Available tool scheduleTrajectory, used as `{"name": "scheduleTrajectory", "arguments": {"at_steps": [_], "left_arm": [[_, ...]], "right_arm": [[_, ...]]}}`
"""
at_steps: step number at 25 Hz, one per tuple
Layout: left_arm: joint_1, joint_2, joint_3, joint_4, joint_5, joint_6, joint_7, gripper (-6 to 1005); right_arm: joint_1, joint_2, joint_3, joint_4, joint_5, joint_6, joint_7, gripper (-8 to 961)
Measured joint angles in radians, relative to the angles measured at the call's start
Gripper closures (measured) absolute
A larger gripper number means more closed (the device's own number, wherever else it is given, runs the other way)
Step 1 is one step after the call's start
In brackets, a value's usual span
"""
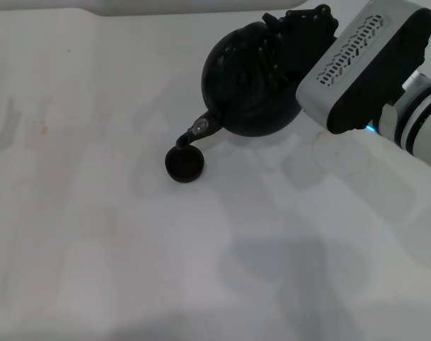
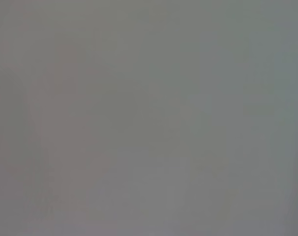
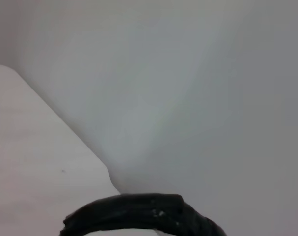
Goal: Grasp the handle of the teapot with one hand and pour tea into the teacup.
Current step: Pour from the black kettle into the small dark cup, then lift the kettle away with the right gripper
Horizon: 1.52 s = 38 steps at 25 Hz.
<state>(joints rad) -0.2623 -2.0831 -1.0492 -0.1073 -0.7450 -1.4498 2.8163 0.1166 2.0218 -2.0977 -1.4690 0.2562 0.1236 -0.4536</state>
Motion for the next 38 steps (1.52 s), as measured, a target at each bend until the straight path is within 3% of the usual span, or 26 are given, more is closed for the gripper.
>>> {"name": "scheduleTrajectory", "arguments": {"at_steps": [38], "left_arm": [[0.0, 0.0, 0.0, -0.002, -0.002, -0.001, 0.0, 109]], "right_arm": [[0.0, 0.002, -0.027, 0.026, -0.08, -0.058, 0.004, 808]]}}
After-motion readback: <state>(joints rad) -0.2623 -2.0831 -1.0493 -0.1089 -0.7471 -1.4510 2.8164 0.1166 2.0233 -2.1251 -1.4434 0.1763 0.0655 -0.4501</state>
